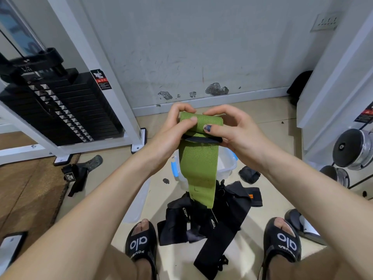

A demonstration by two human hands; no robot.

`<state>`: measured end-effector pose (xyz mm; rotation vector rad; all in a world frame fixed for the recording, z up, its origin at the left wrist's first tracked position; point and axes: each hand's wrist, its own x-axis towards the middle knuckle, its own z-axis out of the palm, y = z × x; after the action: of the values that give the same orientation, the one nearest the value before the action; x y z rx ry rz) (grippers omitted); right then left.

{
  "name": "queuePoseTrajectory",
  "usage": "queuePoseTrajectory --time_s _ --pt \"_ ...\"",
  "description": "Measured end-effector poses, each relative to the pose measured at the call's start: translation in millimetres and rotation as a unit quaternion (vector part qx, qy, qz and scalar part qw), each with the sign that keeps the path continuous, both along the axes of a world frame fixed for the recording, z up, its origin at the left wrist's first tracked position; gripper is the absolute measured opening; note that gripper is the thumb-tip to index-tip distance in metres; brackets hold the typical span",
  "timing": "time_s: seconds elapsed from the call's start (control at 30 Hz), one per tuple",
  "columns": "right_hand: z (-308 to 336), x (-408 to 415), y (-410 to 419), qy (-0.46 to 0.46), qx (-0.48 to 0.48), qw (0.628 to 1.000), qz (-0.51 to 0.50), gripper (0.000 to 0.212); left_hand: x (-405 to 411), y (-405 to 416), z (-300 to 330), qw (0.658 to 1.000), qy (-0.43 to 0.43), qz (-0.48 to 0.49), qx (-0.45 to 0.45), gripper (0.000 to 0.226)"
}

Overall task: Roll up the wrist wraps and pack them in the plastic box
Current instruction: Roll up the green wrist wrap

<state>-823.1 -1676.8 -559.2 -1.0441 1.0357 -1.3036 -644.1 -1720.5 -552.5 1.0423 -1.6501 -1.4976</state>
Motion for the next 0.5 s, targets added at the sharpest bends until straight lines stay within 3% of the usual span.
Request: queuePoseTrajectory --time_s 0.23,0.5 --pt "-1.7 0.0 -1.6 0.016 -0.013 1.000 -0.019 0.029 2.4 -0.5 2.0 1.000 0.006 0.008 0.000 0.006" --pt "2.1 -1.2 -0.4 0.014 0.059 0.998 0.009 0.026 5.8 -0.7 2.6 0.999 0.034 0.000 -0.004 0.015"
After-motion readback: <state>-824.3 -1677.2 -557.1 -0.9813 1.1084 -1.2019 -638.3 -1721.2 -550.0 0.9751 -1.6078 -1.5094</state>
